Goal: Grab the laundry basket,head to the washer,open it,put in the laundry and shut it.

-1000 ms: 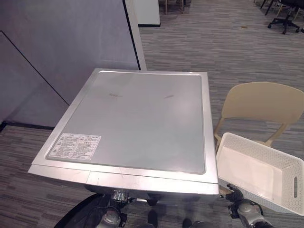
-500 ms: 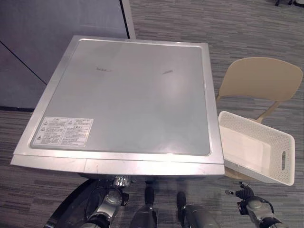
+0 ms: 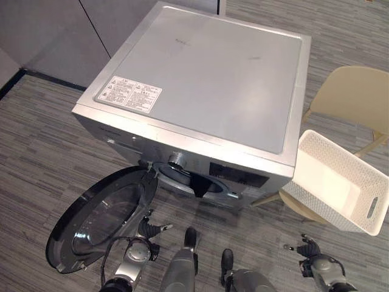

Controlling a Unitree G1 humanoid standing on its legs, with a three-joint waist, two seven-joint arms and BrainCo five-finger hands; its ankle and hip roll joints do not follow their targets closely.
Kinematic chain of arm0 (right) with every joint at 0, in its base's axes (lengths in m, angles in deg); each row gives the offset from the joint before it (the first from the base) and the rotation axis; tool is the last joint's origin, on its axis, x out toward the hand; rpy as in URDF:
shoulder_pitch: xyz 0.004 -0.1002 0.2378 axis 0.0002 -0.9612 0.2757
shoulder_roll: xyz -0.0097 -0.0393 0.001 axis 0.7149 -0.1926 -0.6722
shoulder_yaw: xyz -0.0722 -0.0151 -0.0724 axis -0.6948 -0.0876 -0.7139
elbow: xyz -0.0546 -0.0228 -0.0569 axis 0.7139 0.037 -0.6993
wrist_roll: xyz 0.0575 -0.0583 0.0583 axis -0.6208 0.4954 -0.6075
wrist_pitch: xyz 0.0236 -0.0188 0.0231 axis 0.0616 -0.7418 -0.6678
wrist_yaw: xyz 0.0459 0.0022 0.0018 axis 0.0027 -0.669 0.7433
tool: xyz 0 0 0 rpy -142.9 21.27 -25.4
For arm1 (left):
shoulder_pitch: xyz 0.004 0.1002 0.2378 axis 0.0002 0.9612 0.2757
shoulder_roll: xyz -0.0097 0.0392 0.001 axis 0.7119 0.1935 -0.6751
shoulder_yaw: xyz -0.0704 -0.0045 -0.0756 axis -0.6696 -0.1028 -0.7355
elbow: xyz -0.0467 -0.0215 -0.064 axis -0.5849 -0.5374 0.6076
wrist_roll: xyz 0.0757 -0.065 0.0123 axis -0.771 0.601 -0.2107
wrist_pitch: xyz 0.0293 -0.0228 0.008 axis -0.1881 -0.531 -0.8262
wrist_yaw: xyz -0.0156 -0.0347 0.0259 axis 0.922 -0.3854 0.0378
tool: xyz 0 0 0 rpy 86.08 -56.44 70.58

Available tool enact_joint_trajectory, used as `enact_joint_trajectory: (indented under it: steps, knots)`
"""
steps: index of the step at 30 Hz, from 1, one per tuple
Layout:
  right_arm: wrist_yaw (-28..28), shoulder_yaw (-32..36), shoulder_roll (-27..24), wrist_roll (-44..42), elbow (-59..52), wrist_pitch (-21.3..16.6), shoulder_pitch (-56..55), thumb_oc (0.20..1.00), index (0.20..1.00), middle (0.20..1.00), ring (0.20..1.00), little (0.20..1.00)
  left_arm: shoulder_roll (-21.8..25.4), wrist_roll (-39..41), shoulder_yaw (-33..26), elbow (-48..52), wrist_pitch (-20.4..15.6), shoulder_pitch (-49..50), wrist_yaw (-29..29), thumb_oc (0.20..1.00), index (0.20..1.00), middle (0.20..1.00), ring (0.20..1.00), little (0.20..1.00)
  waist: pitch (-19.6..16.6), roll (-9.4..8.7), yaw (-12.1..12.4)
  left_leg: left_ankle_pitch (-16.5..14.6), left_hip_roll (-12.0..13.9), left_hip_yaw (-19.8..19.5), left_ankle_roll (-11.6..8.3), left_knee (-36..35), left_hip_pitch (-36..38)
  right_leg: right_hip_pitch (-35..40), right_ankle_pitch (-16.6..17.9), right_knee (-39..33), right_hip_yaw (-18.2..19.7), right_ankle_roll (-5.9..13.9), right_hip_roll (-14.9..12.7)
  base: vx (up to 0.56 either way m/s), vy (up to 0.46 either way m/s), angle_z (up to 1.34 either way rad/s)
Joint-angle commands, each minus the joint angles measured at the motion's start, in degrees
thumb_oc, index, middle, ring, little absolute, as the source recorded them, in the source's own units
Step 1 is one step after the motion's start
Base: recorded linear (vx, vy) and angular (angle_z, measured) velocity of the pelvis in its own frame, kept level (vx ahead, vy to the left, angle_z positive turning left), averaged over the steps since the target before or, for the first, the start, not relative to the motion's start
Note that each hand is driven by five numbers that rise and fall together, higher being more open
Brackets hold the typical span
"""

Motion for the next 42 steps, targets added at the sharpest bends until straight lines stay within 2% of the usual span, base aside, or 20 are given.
enact_joint_trajectory:
  steps: [1,7,13,14,15,20,21,22,23,27,31,35,39,40,41,42]
  knots:
    - [-0.1,0.6,-0.4,-1.1,-1.1,-1.5,-2.7,1.000,1.000,1.000,1.000,1.000,5.5,-5.7,-1.1,13.0,-4.4,-1.5,1.1,1.000,1.000,1.000,1.000,1.000,-4.4,1.92,0.2,1.6,-2.9,-1.8,2.76,-8.4,-0.8,-2.2,-2.0,1.8,1.6,8.23,-1.0,0.02,0.148,0.34]
    - [-0.5,0.7,-0.1,-0.3,-1.5,-1.7,-3.2,1.000,1.000,1.000,1.000,1.000,9.5,-6.4,-6.8,18.5,-5.9,0.5,3.4,1.000,1.000,1.000,1.000,1.000,-5.9,2.12,0.4,1.9,-3.2,-1.3,3.23,-11.5,1.4,-1.4,-1.8,1.4,1.1,9.07,-1.8,0.02,0.083,0.10]
    - [-0.5,0.7,-0.1,-0.3,-1.5,-1.7,-3.2,1.000,1.000,1.000,1.000,1.000,9.5,-6.4,-6.8,18.5,-5.9,0.5,3.4,1.000,1.000,1.000,1.000,1.000,-5.9,2.12,0.4,1.9,-3.2,-1.3,3.23,-11.5,1.4,-1.4,-1.8,1.4,1.1,9.07,-1.8,0.01,0.017,-0.03]
    - [-1.0,0.2,0.0,0.5,-3.0,-2.0,-4.0,1.000,1.000,1.000,1.000,1.000,11.3,-7.0,-10.8,17.9,-5.8,1.2,5.9,1.000,1.000,1.000,1.000,1.000,-6.8,2.04,0.9,2.1,-3.2,-0.7,3.38,-13.8,3.6,-0.5,-1.8,1.0,1.4,9.45,-2.0,0.08,0.114,-0.06]
    - [-1.6,-0.7,-0.2,1.0,-3.0,-1.5,-3.5,1.000,1.000,1.000,1.000,1.000,11.9,-8.4,-11.5,7.3,-2.8,-1.6,8.2,1.000,1.000,1.000,1.000,1.000,-7.7,2.10,0.5,2.9,-2.9,-0.3,3.27,-15.8,4.9,0.0,-1.4,0.2,1.6,9.70,-1.9,0.08,0.114,-0.07]
    - [-1.6,-0.7,-0.2,1.0,-3.0,-1.5,-3.5,1.000,1.000,1.000,1.000,1.000,11.9,-8.4,-11.4,7.3,-2.8,-1.6,8.2,1.000,1.000,1.000,1.000,1.000,-7.8,2.10,0.5,2.9,-2.9,-0.3,3.26,-15.7,4.9,-0.1,-1.4,0.2,1.6,9.70,-1.9,0.01,0.010,-0.03]
    - [-1.7,-2.5,-1.1,1.7,-1.6,-0.7,-2.5,1.000,1.000,1.000,1.000,1.000,10.9,-9.2,-7.5,-7.7,-0.9,-5.0,6.3,1.000,1.000,1.000,1.000,1.000,-8.1,2.33,-0.3,3.2,-2.5,0.3,3.24,-16.4,5.7,0.0,-1.3,-0.2,2.2,9.67,-1.6,0.02,0.036,0.01]
    - [-1.8,-3.1,-1.5,2.0,-0.5,-0.7,-2.0,1.000,1.000,1.000,1.000,1.000,10.6,-11.5,-5.5,-13.3,-0.5,-6.3,6.4,1.000,1.000,1.000,1.000,1.000,-8.2,2.37,-0.6,3.2,-2.3,0.6,3.22,-16.7,6.0,0.0,-1.0,-0.4,2.5,9.63,-1.5,0.03,0.032,0.00]
    - [-1.3,-2.8,-2.4,2.5,-0.4,-1.2,-2.5,1.000,1.000,1.000,1.000,1.000,11.0,-13.3,-5.0,-12.3,-0.7,-6.3,7.3,1.000,1.000,1.000,1.000,1.000,-8.1,2.30,-0.6,3.4,-2.0,0.8,3.11,-16.8,6.0,0.0,-0.7,-0.7,2.7,9.60,-1.3,0.00,0.000,0.00]
    - [-1.0,-1.5,-2.4,2.5,-0.1,-1.3,-4.3,1.000,1.000,1.000,1.000,1.000,11.2,-10.4,-7.3,-4.0,-1.4,-4.8,8.0,1.000,1.000,1.000,1.000,1.000,-8.0,2.16,-0.3,4.2,-1.7,0.5,2.79,-16.8,5.4,0.2,-0.7,-1.5,2.2,9.37,-1.0,-0.03,-0.036,-0.19]
    - [-1.3,-1.2,-2.6,2.3,-0.6,-0.8,-3.8,1.000,1.000,1.000,1.000,1.000,11.1,-11.3,-7.9,-6.0,-0.2,-4.4,8.5,1.000,1.000,1.000,1.000,1.000,-7.9,2.26,-0.2,4.9,-1.6,0.1,2.40,-16.8,5.1,0.6,-0.8,-1.6,2.0,9.08,-0.7,-0.04,-0.032,0.07]
    - [-1.4,-1.7,-3.0,2.9,-0.6,-0.4,-3.5,1.000,1.000,1.000,1.000,1.000,9.7,-10.5,-7.6,-10.7,0.1,-3.7,7.0,1.000,1.000,1.000,1.000,1.000,-8.1,2.45,-0.2,5.0,-1.4,0.3,2.26,-16.8,5.2,0.7,-0.8,-1.6,2.1,8.87,-0.5,0.00,-0.001,0.01]
    - [-1.3,-2.3,-3.0,3.3,1.1,0.3,-2.1,1.000,1.000,1.000,1.000,1.000,4.8,-7.0,-5.5,-13.6,-0.4,-2.9,4.3,1.000,1.000,1.000,1.000,1.000,-8.2,2.80,-0.1,5.4,-1.1,0.2,2.01,-16.8,5.2,0.7,-0.9,-1.8,2.1,8.56,-0.1,-0.02,-0.019,0.02]
    - [-1.0,-2.4,-2.8,3.2,1.2,0.4,-1.4,1.000,1.000,1.000,1.000,1.000,1.5,-4.8,-5.1,-15.0,-0.2,-2.0,4.1,1.000,1.000,1.000,1.000,1.000,-7.9,2.92,0.0,5.8,-0.9,0.2,1.82,-16.8,5.0,0.6,-1.0,-1.8,2.1,8.25,0.2,-0.05,-0.046,0.02]
    - [-1.0,-2.4,-2.9,3.2,1.2,0.4,-1.4,1.000,1.000,1.000,1.000,1.000,1.5,-4.8,-5.1,-15.0,-0.2,-2.0,4.1,1.000,1.000,1.000,1.000,1.000,-7.9,2.94,0.0,5.8,-0.9,0.2,1.82,-16.8,5.0,0.6,-1.0,-1.8,2.1,8.25,0.2,-0.08,-0.082,0.02]
    - [-0.5,-2.3,-2.8,3.3,0.8,0.5,-1.2,1.000,1.000,1.000,1.000,1.000,-1.1,-2.8,-4.4,-15.6,-0.1,-1.1,3.4,1.000,1.000,1.000,1.000,1.000,-7.6,2.84,0.1,6.3,-0.6,0.1,1.61,-16.8,4.8,0.7,-1.3,-1.8,2.1,7.93,0.6,-0.07,-0.078,0.02]
